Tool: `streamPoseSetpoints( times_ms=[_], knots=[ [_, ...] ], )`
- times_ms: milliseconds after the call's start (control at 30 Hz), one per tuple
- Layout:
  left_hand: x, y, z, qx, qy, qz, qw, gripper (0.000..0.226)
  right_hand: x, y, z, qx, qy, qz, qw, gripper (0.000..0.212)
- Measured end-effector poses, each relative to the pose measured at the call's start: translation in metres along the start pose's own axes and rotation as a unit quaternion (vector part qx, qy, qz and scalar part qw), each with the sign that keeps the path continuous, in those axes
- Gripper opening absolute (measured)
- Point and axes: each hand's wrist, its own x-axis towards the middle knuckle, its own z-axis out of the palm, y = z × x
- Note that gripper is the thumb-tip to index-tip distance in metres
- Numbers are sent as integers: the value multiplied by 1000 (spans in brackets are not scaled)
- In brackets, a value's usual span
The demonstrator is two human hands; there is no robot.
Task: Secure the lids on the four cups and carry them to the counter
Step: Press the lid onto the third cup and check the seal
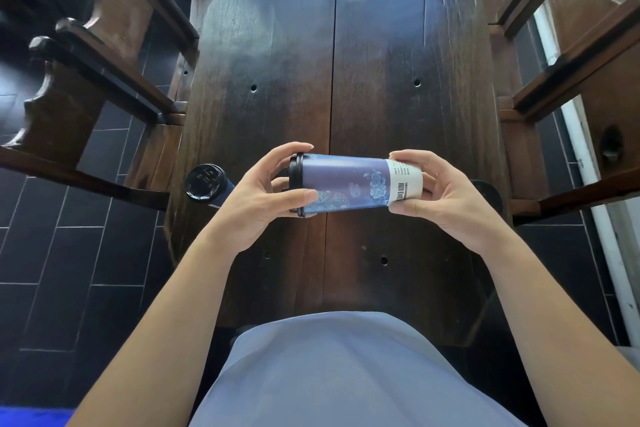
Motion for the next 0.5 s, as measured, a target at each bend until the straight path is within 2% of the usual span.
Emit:
streamPoseSetpoints(
  times_ms=[167,367,500],
  knots=[
    [-4,1,1,-3,-8,4,1000,78,-1,-1,1,-11,11,1,1000,61],
    [-5,5,1,5,-3,-11,1000,67,-4,4,6,-19,-2,17,1000,64],
    [-8,6,-1,5,-13,-9,1000,78,-4,1,8,-23,9,15,1000,62]
  ],
)
